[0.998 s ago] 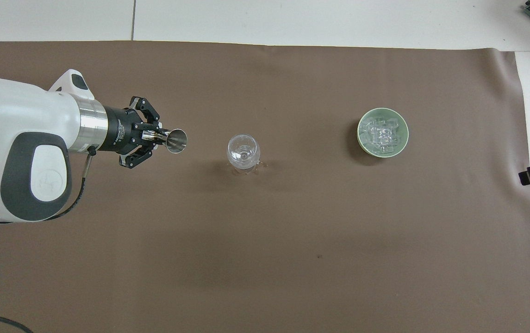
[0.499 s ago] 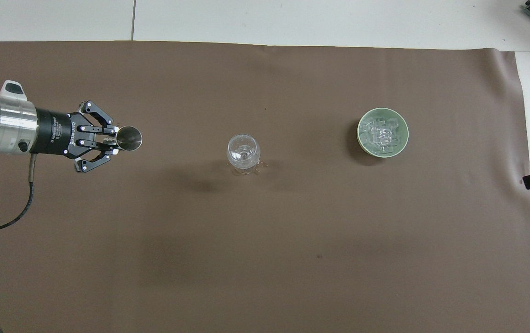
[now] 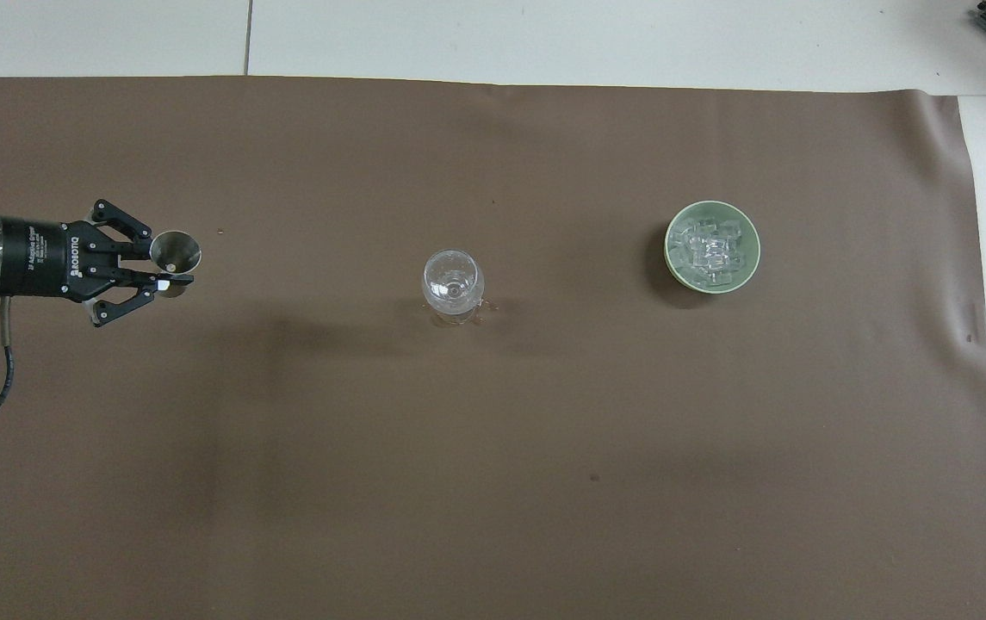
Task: Pour wine and add ice with both arms
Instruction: 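Carry the cup back with the left gripper while the right gripper enters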
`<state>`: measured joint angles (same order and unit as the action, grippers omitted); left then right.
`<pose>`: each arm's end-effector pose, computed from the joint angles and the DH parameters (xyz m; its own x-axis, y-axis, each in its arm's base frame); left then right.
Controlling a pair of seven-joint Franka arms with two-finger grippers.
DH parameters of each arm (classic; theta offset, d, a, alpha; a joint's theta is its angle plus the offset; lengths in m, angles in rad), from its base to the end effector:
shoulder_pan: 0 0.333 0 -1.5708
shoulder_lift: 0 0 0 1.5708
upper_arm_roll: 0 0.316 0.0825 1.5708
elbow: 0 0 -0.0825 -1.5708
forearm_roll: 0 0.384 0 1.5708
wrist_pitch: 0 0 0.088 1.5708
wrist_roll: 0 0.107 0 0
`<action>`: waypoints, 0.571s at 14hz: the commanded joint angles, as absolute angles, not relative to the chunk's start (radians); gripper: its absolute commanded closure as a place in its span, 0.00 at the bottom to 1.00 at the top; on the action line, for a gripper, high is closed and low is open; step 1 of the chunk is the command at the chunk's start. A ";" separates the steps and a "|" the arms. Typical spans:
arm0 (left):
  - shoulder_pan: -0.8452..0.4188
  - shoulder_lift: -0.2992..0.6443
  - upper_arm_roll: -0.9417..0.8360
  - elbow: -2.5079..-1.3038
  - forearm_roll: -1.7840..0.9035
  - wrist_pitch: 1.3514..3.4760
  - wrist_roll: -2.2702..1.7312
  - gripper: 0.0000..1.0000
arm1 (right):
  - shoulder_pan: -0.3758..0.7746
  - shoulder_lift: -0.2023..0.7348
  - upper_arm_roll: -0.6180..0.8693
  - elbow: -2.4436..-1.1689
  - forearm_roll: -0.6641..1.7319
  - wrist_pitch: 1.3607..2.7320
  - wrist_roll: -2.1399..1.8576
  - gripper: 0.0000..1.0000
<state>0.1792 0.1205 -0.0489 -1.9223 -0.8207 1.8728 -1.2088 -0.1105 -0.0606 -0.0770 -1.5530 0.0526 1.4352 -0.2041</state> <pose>0.5812 0.0209 0.4373 -0.0700 0.7074 -0.7033 0.9957 0.0926 -0.0059 0.5131 -0.0925 0.6540 0.9987 0.0240 -0.0444 0.0209 -0.9975 -0.0675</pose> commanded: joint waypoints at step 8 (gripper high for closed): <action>0.296 0.169 -0.058 -2.014 -1.075 1.920 -1.022 1.00 | 0.015 -0.060 -0.051 -1.923 0.063 1.887 0.106 0.00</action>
<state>0.2705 0.1635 -0.0487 -1.9884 -1.0342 1.8928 -1.0511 0.0107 -0.0564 -0.0479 -1.7823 0.0600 1.7474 0.0974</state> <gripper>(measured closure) 0.784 0.000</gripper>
